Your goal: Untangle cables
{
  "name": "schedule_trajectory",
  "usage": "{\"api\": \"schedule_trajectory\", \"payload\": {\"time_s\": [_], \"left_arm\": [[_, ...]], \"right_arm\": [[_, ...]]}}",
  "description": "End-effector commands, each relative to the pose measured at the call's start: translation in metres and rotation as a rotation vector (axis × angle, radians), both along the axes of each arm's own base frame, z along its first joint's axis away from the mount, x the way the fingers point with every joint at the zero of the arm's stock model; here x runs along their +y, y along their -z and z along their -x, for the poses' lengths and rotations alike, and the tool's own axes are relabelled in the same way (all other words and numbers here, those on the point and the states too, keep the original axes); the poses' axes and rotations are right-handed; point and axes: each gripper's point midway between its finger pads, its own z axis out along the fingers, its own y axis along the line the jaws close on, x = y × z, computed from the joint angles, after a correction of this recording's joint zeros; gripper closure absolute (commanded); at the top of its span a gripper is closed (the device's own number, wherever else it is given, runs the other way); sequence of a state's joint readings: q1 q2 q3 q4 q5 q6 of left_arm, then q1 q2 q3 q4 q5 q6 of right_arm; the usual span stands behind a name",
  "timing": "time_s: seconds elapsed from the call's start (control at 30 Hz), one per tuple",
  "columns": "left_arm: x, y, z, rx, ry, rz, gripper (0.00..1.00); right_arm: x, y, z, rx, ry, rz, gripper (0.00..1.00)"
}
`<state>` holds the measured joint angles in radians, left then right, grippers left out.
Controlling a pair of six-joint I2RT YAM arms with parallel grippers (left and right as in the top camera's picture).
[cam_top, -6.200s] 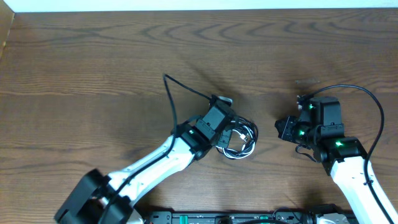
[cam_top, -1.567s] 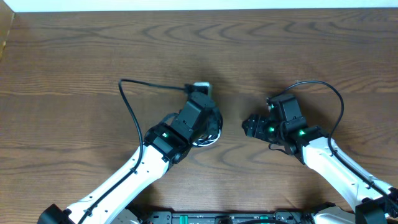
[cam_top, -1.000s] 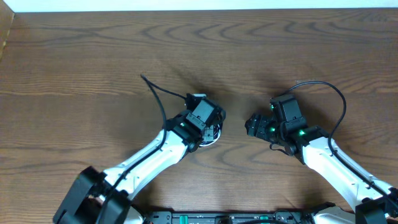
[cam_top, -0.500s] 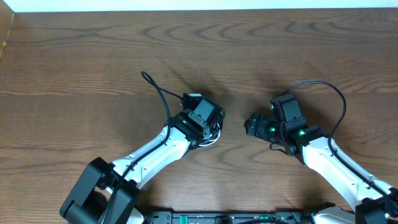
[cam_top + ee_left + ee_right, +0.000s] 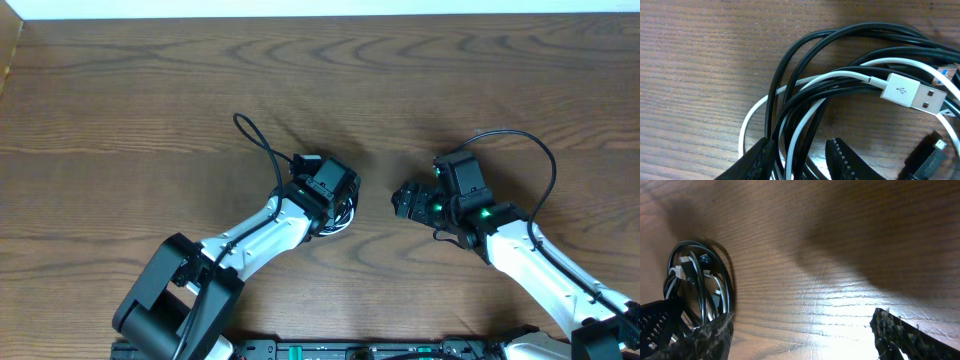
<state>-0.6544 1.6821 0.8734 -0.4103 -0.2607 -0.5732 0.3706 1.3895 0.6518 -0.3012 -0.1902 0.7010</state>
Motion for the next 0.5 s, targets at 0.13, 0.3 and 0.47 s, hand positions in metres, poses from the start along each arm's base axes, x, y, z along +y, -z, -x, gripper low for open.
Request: {"api": "schedule_trajectory", "payload": {"time_s": [0.13, 0.3, 0.47], "left_arm": [[0.009, 0.017, 0.007, 0.039, -0.022, -0.039, 0.67], [0.011, 0.024, 0.009, 0.058, -0.022, -0.057, 0.91], [0.008, 0.024, 0.009, 0.06, -0.035, -0.031, 0.92]], "right_arm": [[0.002, -0.003, -0.001, -0.001, 0.002, -0.018, 0.15], [0.004, -0.004, -0.001, 0.002, -0.004, -0.028, 0.15], [0.005, -0.004, 0.0, 0.004, -0.006, -0.032, 0.14]]}}
